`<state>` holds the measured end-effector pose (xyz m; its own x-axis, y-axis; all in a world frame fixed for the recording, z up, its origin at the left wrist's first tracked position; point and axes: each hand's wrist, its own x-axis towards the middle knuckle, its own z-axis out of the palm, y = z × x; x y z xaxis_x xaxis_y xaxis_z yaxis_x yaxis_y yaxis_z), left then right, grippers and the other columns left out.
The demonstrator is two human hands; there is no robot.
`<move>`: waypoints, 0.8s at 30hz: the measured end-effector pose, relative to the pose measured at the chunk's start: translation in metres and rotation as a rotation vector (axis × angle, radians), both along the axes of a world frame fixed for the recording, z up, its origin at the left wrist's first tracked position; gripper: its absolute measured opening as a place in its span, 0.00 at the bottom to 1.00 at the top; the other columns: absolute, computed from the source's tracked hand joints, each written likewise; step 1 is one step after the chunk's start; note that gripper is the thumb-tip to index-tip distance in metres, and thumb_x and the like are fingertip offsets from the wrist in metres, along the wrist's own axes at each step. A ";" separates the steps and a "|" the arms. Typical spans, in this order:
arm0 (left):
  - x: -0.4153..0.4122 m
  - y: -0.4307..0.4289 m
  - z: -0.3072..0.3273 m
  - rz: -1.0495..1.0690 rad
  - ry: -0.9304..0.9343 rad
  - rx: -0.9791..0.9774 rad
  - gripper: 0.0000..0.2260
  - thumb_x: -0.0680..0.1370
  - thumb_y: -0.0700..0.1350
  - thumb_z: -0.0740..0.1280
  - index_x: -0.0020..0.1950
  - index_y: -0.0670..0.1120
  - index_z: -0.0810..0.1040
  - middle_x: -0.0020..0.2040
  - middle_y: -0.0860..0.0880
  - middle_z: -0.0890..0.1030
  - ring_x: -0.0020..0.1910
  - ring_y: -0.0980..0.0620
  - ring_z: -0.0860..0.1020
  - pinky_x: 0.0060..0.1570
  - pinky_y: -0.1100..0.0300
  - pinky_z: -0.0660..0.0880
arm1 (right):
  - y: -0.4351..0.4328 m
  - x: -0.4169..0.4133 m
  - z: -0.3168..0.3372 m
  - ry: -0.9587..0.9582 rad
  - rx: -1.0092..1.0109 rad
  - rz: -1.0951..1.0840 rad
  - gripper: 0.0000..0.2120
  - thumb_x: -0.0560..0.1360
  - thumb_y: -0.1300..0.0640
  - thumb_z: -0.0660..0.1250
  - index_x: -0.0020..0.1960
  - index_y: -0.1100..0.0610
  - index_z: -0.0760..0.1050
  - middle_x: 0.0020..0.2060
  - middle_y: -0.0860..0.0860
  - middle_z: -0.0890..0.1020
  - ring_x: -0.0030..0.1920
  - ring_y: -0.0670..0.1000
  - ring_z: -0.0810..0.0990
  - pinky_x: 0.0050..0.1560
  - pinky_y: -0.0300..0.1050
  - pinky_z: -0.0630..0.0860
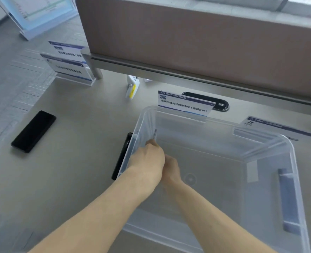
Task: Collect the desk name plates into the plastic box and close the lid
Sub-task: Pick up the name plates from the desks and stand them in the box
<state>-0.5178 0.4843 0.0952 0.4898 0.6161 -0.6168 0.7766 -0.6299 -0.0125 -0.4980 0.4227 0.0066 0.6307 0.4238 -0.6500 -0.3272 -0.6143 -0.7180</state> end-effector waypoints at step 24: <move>0.080 -0.058 0.215 -0.133 -1.468 -0.448 0.12 0.79 0.53 0.70 0.62 0.52 0.82 0.56 0.58 0.85 0.58 0.61 0.82 0.59 0.56 0.81 | -0.151 0.095 0.246 -0.550 0.492 -0.369 0.17 0.79 0.47 0.67 0.67 0.43 0.75 0.60 0.43 0.81 0.59 0.45 0.82 0.66 0.59 0.78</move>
<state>-0.4379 0.4263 0.3101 0.8461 0.4221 0.3255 -0.1251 -0.4363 0.8910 -0.4032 0.2721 0.2526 0.9594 0.2822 -0.0016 0.0306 -0.1096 -0.9935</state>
